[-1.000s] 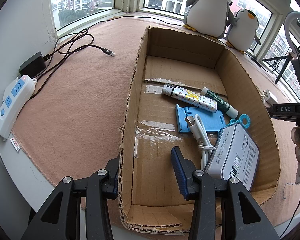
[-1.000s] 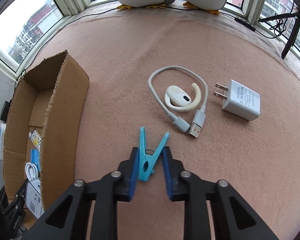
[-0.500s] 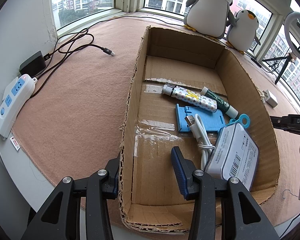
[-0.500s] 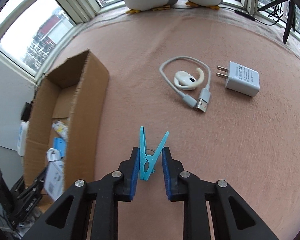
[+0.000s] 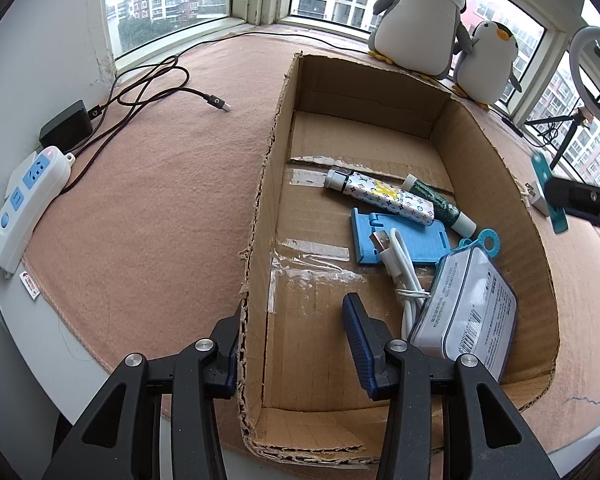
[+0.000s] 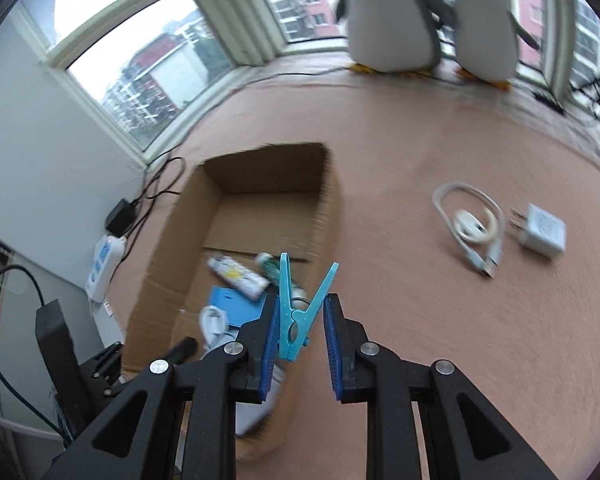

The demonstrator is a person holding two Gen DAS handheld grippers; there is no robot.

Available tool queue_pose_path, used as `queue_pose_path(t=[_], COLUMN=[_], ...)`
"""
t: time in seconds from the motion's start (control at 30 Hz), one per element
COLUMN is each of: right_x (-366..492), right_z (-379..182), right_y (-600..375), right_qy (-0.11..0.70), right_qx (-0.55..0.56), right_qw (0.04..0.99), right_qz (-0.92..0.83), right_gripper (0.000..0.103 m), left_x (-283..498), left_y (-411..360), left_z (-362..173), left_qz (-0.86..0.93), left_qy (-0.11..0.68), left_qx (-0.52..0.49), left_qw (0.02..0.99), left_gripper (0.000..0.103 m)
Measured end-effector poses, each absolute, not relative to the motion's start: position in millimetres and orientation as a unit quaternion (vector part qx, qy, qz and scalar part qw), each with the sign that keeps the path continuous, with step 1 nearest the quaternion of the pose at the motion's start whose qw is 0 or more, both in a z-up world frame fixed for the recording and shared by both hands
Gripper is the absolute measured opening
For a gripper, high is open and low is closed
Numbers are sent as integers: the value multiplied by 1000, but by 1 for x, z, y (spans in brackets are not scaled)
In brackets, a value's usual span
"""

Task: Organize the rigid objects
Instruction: 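Lift the teal clothespin, carry it into the box and open the right gripper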

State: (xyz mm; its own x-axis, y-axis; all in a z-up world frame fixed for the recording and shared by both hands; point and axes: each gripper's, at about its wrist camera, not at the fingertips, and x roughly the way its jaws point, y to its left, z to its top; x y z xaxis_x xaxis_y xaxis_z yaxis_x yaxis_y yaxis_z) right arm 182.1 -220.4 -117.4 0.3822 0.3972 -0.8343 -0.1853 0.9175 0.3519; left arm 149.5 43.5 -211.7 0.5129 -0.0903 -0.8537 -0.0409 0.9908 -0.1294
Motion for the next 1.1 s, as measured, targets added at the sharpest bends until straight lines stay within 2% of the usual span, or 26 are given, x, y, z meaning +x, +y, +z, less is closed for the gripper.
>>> queue_pose_path(t=[0.27,0.83,0.87,0.97,1.0,1.1], right_x=[194,234,234,235,234,234], right_z=[-119,-136,-138,-140,-140,-138], right_y=[-172,-133,-132,-133,-134,-135], right_qy=[514,514,512,510,508,506], right_qx=[68,34,31,29,31,26], right_qw=[831,835,837,838,839,841], right_qz=[201,193,191,191,191,188], right_gripper=[20,20,23,48,51,52], left_x=[149,149,149,149,149,149], left_y=[44,44,44,44,45,45], left_z=[-212,-212,-212,-212,-212,-212], left_qz=[-15,-15,-15,-15,-15,-15], left_qy=[493,493,493,493,493,493], left_qx=[-65,-66,-66,-66,-66,-65], left_qw=[867,867,867,867,867,867], left_gripper=[46,47,47,47,47,47])
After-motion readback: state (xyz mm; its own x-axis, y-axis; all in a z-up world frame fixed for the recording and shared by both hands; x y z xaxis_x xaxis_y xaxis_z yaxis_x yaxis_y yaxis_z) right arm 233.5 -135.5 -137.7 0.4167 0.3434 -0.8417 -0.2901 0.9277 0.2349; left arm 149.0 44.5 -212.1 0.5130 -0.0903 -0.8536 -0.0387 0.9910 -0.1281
